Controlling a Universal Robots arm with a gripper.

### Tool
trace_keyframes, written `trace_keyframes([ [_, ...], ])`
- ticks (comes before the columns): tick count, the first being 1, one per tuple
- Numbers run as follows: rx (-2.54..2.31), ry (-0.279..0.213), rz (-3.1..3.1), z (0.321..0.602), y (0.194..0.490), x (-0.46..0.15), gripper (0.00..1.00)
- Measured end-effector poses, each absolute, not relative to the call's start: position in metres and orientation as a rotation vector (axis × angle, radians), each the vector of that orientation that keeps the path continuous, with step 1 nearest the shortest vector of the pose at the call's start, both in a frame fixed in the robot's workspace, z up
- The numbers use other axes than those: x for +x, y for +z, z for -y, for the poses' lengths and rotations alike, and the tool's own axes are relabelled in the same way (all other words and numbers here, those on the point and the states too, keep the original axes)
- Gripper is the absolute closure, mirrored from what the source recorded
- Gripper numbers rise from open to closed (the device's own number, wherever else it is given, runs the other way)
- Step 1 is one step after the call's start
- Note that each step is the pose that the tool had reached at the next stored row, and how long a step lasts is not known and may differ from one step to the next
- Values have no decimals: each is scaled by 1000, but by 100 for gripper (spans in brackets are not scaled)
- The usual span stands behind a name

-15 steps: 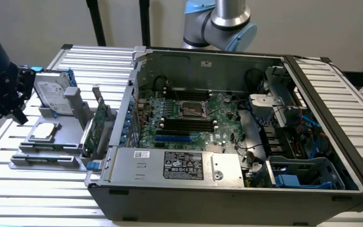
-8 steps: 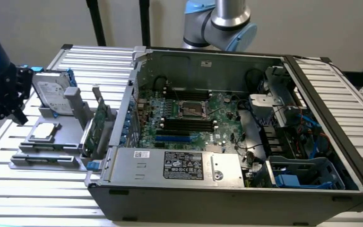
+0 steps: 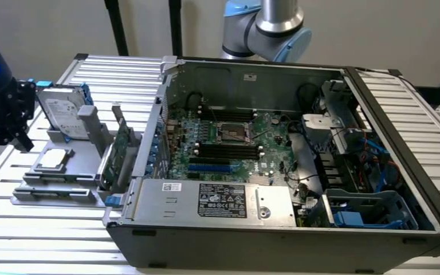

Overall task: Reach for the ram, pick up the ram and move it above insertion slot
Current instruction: 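Pick up the ram and move it above insertion slot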

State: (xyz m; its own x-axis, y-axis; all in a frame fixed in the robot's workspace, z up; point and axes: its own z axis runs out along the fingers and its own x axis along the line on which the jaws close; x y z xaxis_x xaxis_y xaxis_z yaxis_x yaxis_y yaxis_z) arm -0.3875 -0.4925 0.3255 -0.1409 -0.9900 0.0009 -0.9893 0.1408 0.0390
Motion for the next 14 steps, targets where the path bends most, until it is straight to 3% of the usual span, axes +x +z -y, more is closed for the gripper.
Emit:
trace_keyframes([
  [7,2093,-45,2307,492,325,-388,89],
  [8,2093,-45,2307,492,325,-388,82],
  [11,2093,-45,2307,492,325,-388,76],
  [14,2093,-44,2307,492,324,-387,64],
])
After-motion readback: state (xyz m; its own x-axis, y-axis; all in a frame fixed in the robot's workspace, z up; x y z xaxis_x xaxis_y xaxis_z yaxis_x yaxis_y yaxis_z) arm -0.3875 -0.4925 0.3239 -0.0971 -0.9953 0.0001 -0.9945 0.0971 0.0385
